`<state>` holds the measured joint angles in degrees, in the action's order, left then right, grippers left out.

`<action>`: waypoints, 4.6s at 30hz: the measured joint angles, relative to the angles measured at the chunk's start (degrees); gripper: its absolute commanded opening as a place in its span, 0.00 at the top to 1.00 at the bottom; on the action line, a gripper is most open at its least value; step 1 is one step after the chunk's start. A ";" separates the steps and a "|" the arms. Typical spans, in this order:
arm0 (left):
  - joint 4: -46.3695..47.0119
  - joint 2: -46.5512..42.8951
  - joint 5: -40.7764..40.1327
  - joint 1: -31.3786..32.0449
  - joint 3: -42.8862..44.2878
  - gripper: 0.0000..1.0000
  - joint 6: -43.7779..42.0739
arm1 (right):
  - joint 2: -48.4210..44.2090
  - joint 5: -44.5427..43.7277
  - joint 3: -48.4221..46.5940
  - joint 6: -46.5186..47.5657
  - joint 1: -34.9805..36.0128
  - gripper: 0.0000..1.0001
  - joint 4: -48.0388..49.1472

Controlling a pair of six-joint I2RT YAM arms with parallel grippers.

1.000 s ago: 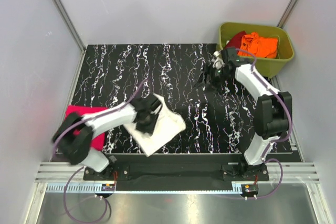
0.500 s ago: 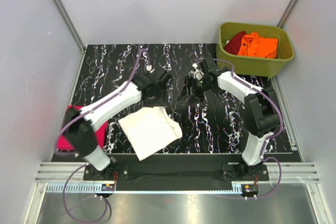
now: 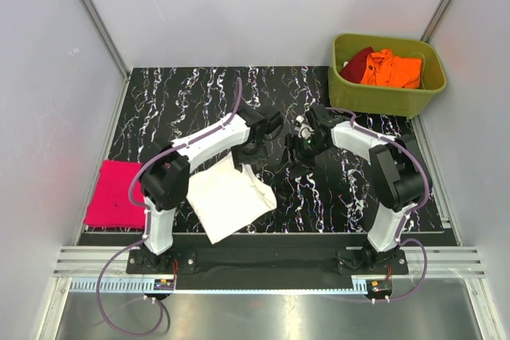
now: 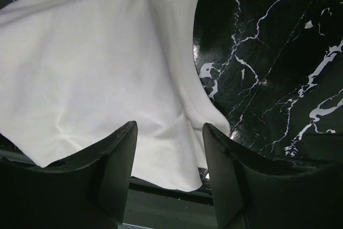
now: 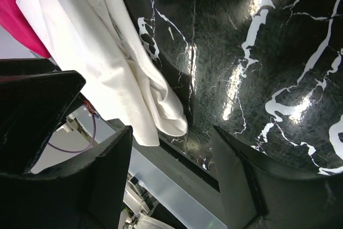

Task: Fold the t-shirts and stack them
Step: Fold the tshirt

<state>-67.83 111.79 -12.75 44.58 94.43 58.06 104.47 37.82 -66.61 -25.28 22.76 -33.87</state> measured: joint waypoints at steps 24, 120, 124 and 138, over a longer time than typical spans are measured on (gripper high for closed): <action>-4.59 10.29 0.04 1.11 4.57 0.59 5.70 | -4.13 9.29 10.38 -6.78 0.00 0.51 14.86; -1.40 -0.61 -0.02 -2.97 2.43 1.00 -8.79 | 15.89 1.55 -7.82 -16.48 12.92 0.94 18.12; -0.81 -0.50 0.07 -2.97 2.43 1.00 -9.46 | 13.64 -0.90 -8.55 -14.73 11.69 0.94 14.47; 8.37 -2.43 1.22 -4.04 1.05 0.29 -22.60 | -3.89 -1.70 -1.88 -3.80 3.15 0.42 5.84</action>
<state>-59.46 109.36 -11.53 40.53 95.48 35.46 100.57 36.12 -68.49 -29.08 25.91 -28.03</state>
